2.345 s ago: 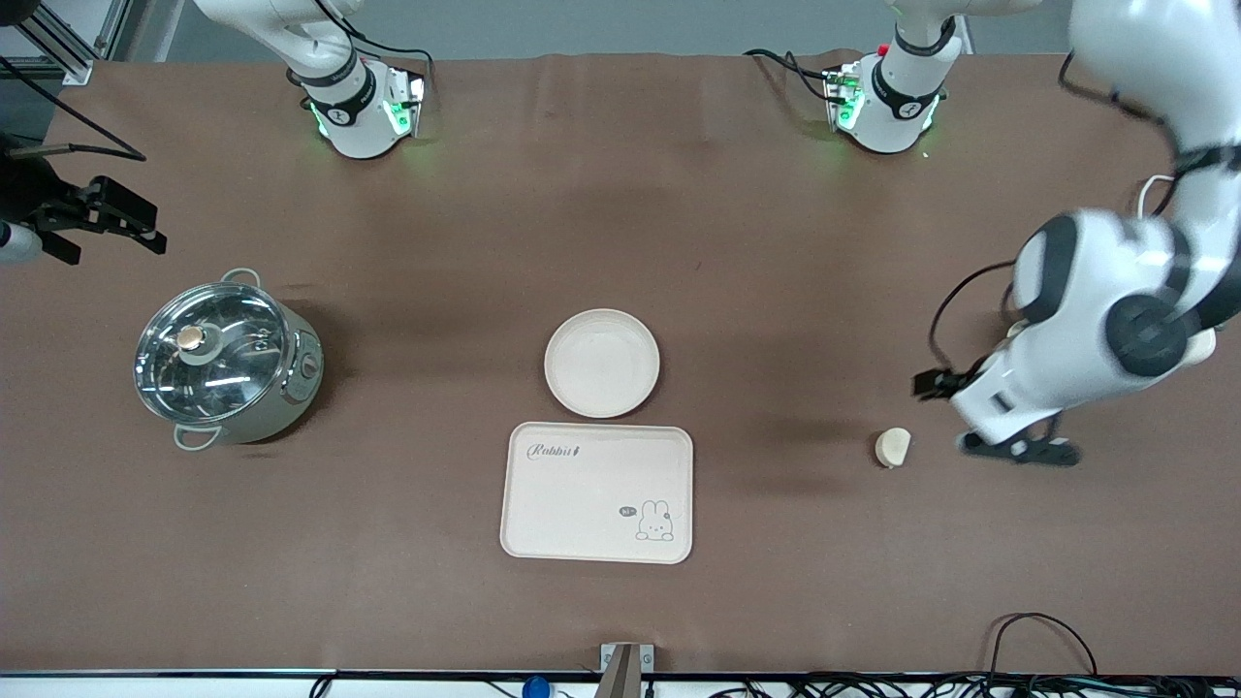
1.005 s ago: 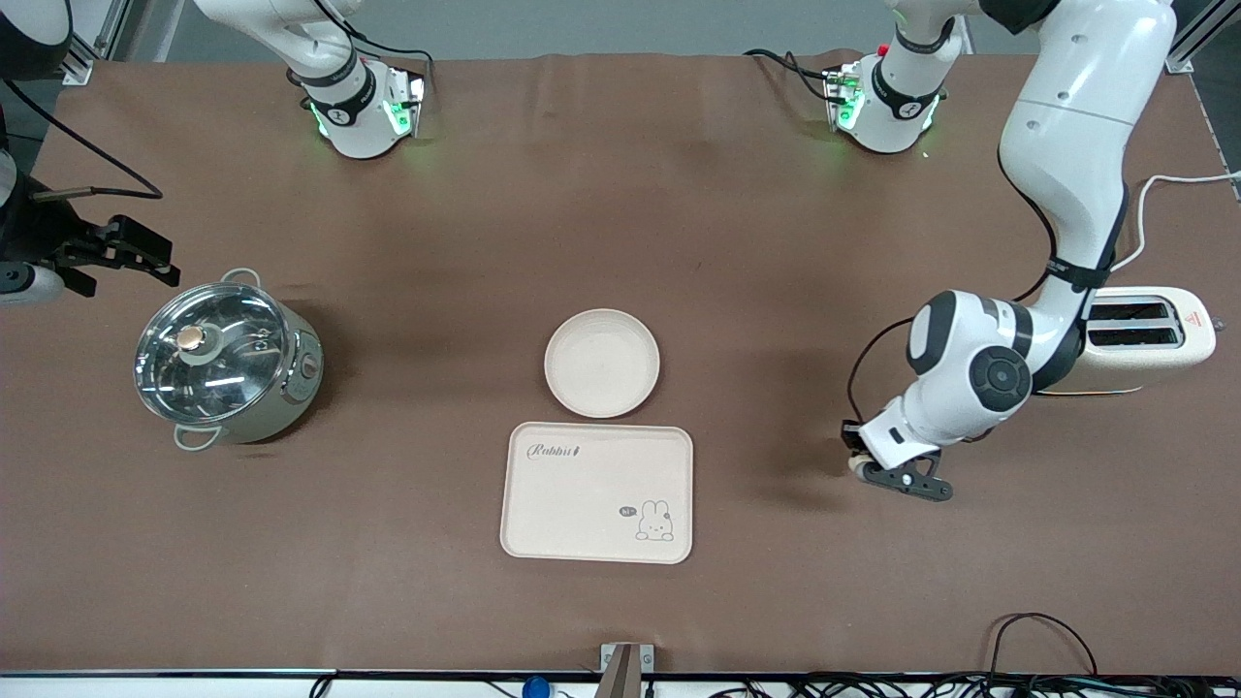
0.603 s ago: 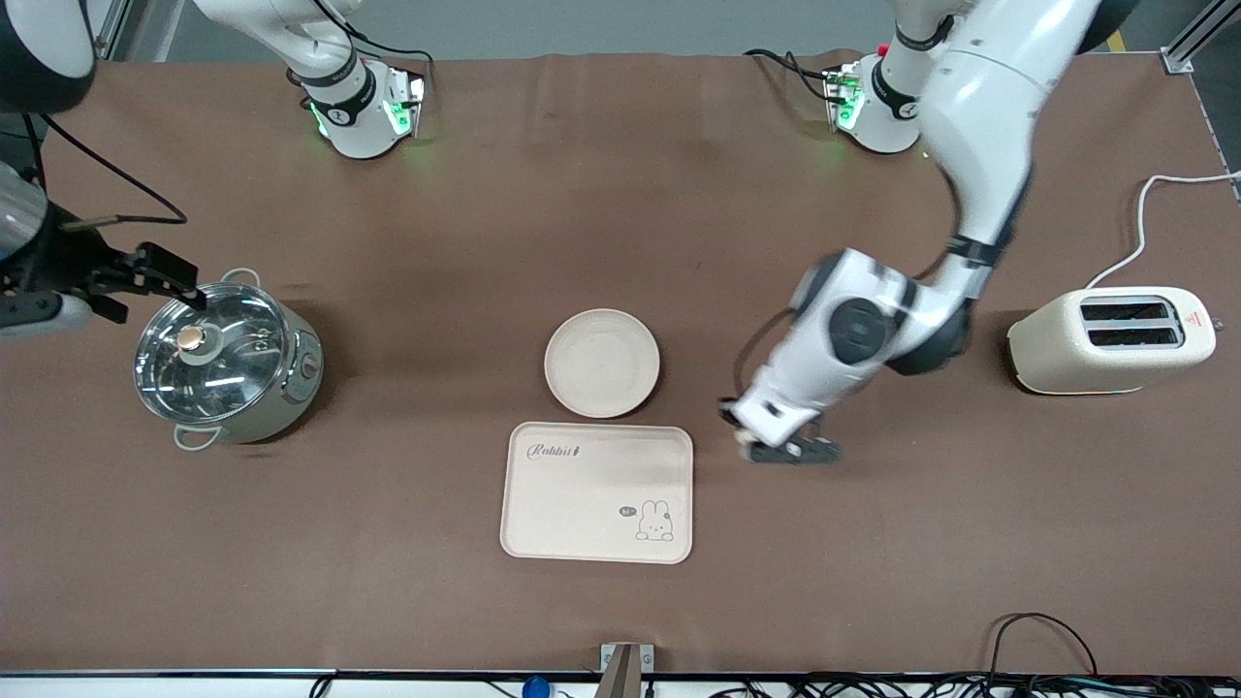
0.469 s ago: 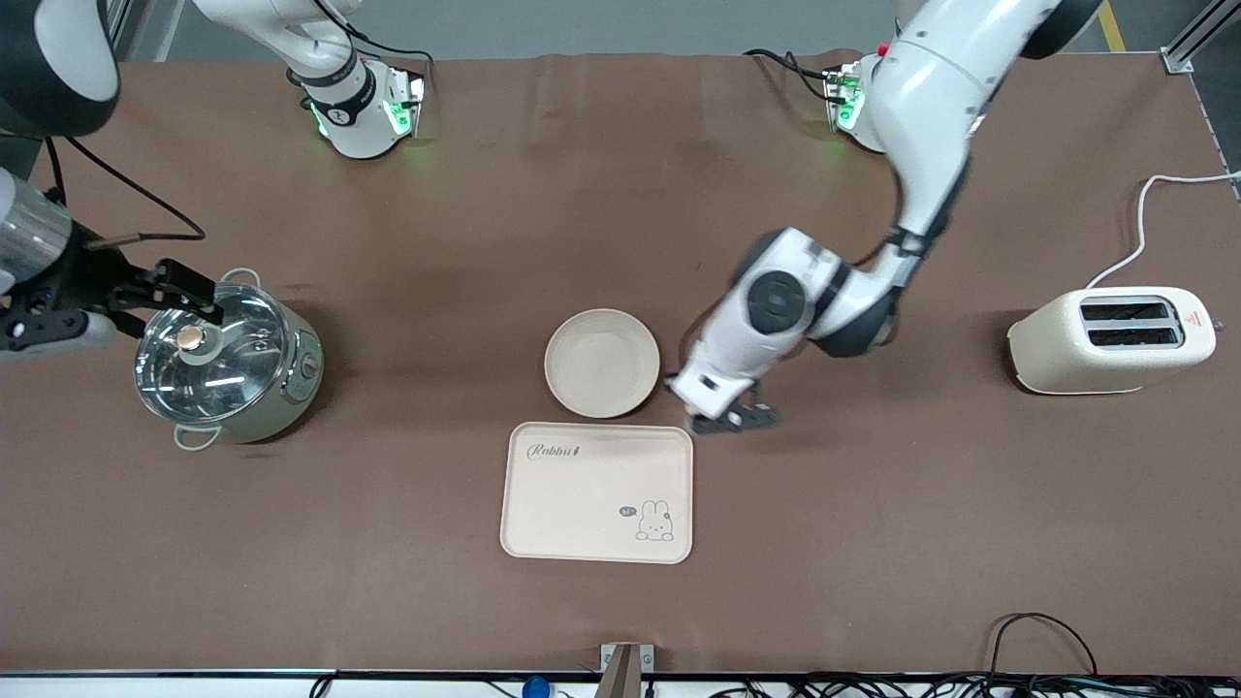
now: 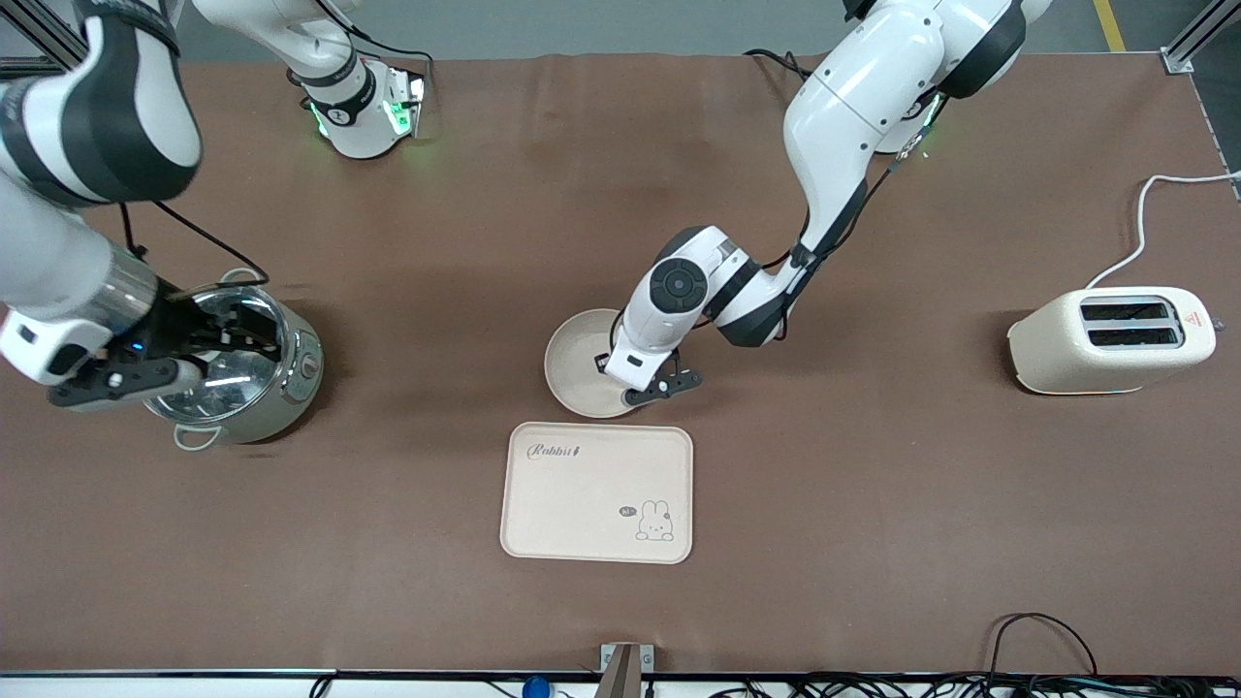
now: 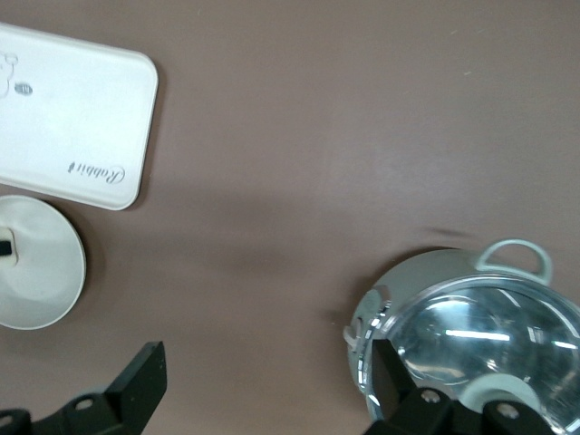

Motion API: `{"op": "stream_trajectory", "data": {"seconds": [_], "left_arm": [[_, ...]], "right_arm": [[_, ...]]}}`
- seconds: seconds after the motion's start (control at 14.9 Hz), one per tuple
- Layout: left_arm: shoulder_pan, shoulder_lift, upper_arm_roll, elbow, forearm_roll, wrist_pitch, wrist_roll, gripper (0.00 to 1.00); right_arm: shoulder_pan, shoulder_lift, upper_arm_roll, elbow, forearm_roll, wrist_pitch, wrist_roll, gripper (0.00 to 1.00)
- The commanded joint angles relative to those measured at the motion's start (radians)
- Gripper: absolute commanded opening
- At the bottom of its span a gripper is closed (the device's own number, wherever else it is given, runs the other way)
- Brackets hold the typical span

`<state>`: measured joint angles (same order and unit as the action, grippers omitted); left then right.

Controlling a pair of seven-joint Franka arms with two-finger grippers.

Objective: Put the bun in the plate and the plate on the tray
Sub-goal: 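Carry the bun onto the plate while the right gripper reaches out, then move the right gripper to the plate rim while the left gripper withdraws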

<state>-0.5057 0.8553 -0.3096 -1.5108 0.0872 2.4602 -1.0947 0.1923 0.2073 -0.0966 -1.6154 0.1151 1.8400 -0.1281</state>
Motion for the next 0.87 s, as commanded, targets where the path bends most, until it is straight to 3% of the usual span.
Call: {"op": "stream_trajectory", "data": {"seconds": [0.0,0.2,0.4,0.6,0.8], "left_arm": [[-0.017,-0.001,0.007,0.029,0.005,0.005,-0.011,1.0],[-0.014,-0.033,0.009,0.043,0.008,-0.018,-0.011,1.0],[-0.008,-0.111,0.01,0.041,0.011,-0.163,-0.01,1.0],[0.004,-0.166,0.009,0.037,0.034,-0.216,-0.002,1.0],[0.106,-0.252,0.003,0.029,0.114,-0.323,0.108,1.0]], "right_arm": [[0.019,0.069,-0.003,0.031,0.024,0.05,-0.004,1.0],[0.03,0.089,-0.003,0.032,0.029,0.064,-0.004,1.0],[0.033,0.104,-0.003,0.032,0.052,0.077,-0.004,1.0],[0.032,0.113,-0.003,0.035,0.084,0.088,-0.004,1.0],[0.033,0.121,-0.003,0.035,0.086,0.093,-0.004,1.0]]}}
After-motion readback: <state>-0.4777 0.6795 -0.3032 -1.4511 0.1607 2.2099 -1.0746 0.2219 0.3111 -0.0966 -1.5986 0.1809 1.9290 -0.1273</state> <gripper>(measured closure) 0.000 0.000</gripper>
